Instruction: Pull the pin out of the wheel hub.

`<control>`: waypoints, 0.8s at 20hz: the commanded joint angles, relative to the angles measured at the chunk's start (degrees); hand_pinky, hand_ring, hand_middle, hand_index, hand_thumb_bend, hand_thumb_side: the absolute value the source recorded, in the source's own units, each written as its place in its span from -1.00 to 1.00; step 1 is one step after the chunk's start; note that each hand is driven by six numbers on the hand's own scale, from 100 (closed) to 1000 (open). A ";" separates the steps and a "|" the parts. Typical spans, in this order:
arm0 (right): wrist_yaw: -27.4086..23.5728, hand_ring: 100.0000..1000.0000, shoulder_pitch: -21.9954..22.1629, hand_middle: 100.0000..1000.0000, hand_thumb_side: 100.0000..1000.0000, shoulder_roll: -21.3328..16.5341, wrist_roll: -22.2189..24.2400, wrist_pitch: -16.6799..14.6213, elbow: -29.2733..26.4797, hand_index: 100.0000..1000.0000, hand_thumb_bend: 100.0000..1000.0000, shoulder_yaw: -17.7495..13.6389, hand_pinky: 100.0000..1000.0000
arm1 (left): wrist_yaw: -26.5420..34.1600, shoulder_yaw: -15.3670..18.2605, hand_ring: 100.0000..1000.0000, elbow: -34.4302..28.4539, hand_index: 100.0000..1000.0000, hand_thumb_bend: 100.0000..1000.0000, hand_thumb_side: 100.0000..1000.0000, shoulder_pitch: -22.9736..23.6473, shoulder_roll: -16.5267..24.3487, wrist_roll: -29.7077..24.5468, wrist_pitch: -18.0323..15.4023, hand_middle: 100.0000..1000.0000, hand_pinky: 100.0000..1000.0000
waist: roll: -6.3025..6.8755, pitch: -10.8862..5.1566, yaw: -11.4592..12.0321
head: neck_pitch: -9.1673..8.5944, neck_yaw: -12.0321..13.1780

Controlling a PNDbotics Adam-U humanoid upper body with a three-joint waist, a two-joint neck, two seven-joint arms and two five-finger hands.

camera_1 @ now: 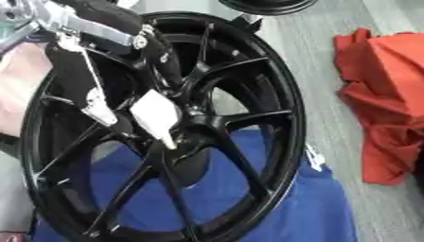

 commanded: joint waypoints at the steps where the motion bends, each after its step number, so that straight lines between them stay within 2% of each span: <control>1: -0.62 0.20 -0.27 0.30 0.50 -1.60 -0.41 -0.25 -0.81 0.30 -1.00 -0.95 0.48 | -0.93 0.10 0.63 0.04 0.72 0.05 -0.46 -0.53 0.62 0.03 -0.75 0.59 0.62 | -0.48 -0.93 -0.03 | -1.14 -0.48; 9: -1.13 0.20 0.15 0.30 0.49 -1.50 -2.85 -0.54 -1.06 0.30 -1.00 -1.78 0.48 | -3.92 0.50 0.62 0.10 0.69 0.11 -0.50 -0.14 0.69 0.03 -2.98 0.56 0.62 | -0.60 -0.73 0.05 | -2.06 -1.10; 16: -1.39 0.19 0.29 0.30 0.50 -1.24 -3.19 -0.57 -0.70 0.30 -1.00 -1.84 0.48 | -1.24 0.25 0.60 -2.04 0.67 0.13 -0.50 -1.14 0.04 0.03 -4.03 0.54 0.62 | -0.56 -0.58 0.17 | -2.23 -0.62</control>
